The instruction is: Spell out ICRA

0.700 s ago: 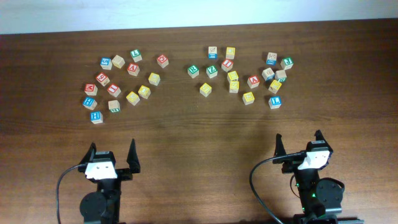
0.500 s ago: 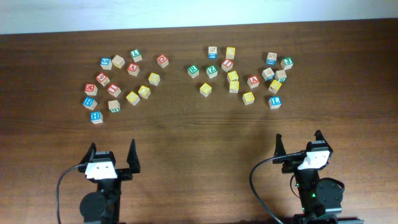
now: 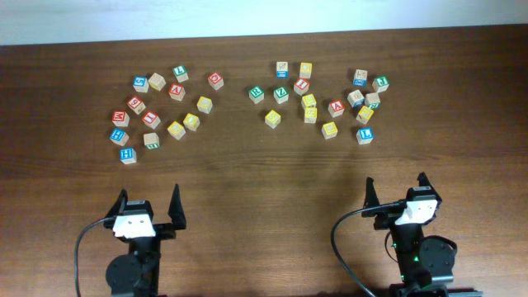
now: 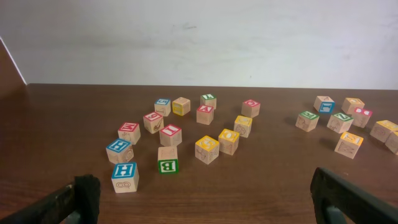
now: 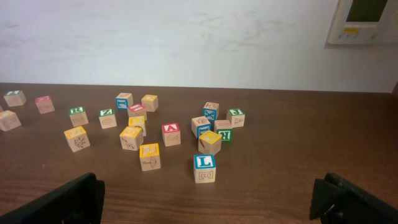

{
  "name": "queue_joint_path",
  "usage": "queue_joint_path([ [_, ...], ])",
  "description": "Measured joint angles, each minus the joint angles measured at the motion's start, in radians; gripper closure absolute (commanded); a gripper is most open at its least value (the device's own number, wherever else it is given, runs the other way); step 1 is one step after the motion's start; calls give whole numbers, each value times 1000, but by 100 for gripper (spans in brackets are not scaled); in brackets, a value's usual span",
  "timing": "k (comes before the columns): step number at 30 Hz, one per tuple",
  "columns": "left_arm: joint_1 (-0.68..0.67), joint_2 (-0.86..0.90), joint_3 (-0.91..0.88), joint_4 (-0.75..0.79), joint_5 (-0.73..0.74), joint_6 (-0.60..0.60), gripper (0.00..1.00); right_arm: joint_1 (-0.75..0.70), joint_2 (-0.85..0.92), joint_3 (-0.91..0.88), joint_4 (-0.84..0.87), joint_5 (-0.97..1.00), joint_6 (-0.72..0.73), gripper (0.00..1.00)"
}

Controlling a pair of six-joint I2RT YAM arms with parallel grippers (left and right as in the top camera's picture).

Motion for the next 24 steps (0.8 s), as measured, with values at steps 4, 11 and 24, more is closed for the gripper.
queue_joint_path([
  [4, 0, 0, 0, 0, 0, 0, 1, 0, 0, 0, 0, 0, 0, 2],
  [11, 0, 0, 0, 0, 0, 0, 1, 0, 0, 0, 0, 0, 0, 2],
  [24, 0, 1, 0, 18, 140, 0, 1, 0, 0, 0, 0, 0, 0, 2],
])
